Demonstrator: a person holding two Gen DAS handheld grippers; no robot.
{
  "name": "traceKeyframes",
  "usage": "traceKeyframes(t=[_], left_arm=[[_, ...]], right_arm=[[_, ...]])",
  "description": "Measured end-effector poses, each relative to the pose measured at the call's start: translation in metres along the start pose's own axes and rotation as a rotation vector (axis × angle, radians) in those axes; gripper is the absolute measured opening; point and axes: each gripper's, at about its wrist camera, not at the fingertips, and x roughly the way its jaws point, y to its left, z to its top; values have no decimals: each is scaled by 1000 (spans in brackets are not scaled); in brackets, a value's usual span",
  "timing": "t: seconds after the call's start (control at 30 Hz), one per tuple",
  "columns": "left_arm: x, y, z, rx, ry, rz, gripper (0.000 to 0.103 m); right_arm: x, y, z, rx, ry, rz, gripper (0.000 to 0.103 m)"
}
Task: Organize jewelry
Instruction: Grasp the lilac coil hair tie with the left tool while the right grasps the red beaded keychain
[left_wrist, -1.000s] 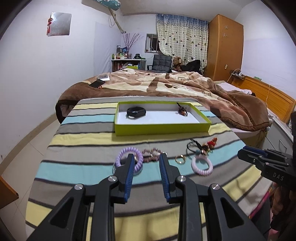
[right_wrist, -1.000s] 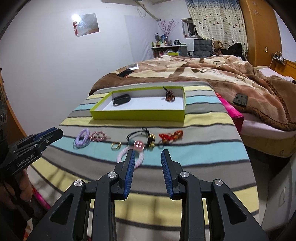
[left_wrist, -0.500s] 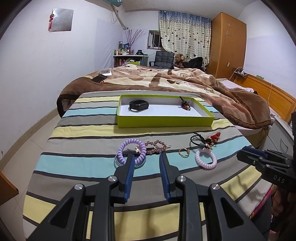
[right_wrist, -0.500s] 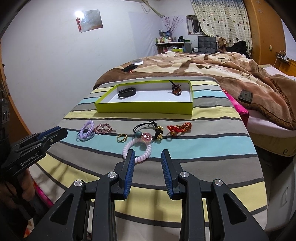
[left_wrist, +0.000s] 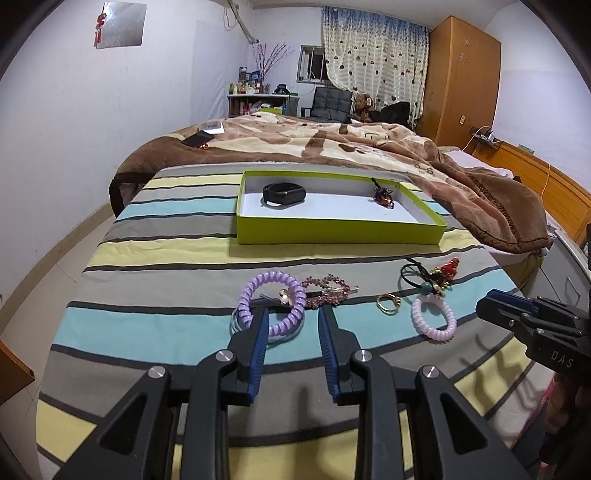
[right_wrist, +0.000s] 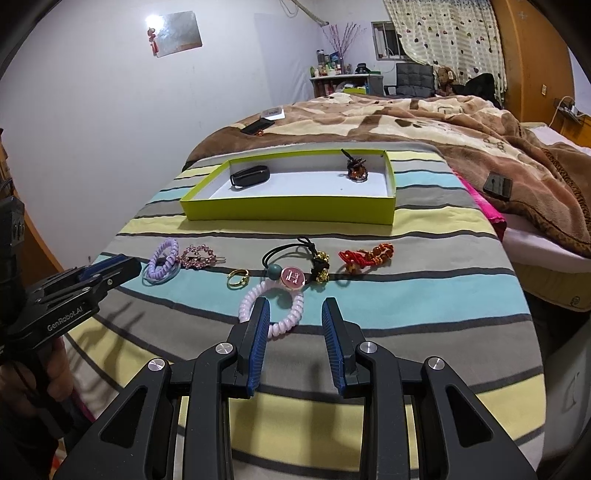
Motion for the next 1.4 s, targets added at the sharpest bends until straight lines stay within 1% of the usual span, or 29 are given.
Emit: traceKeyframes(t=[0.23,0.37,0.5,0.67,0.73,0.77,0.97,1.2,1.23,1.27,1.3,1.37,1.4], left_arm=[[16,14,13,-24,16,48,31],[29,20,17,-28,58,69,32],[41,23,18,-36,100,73,33],[50,26,19,-44,137,73,33],[54,28,20,-51,153,76,33],[55,28,20,-53,158,75,33],[61,30,24,-59,164,71,33],[67,31,28,-60,179,60,33],[67,31,28,-58,179,61,32],[68,31,28,-55,179,61,28],[68,30,28,-51,180,61,26],[67,28,28,-44,178,63,17],[67,28,28,-43,177,66,16]], right_arm=[[13,-16,14,21,5,-30,30],[24,-29,21,30,30,-65,30],[35,-40,25,55,66,-89,30],[45,-45,30,90,83,-83,30],[48,-48,32,116,89,-81,37],[50,-49,33,130,92,-84,38],[60,-59,39,214,114,-69,39],[72,-53,49,150,133,-107,39],[73,-52,50,133,134,-117,39],[75,-51,51,119,135,-126,39],[75,-50,51,108,134,-134,38],[76,-48,51,87,133,-158,28],[77,-49,51,86,134,-158,13]])
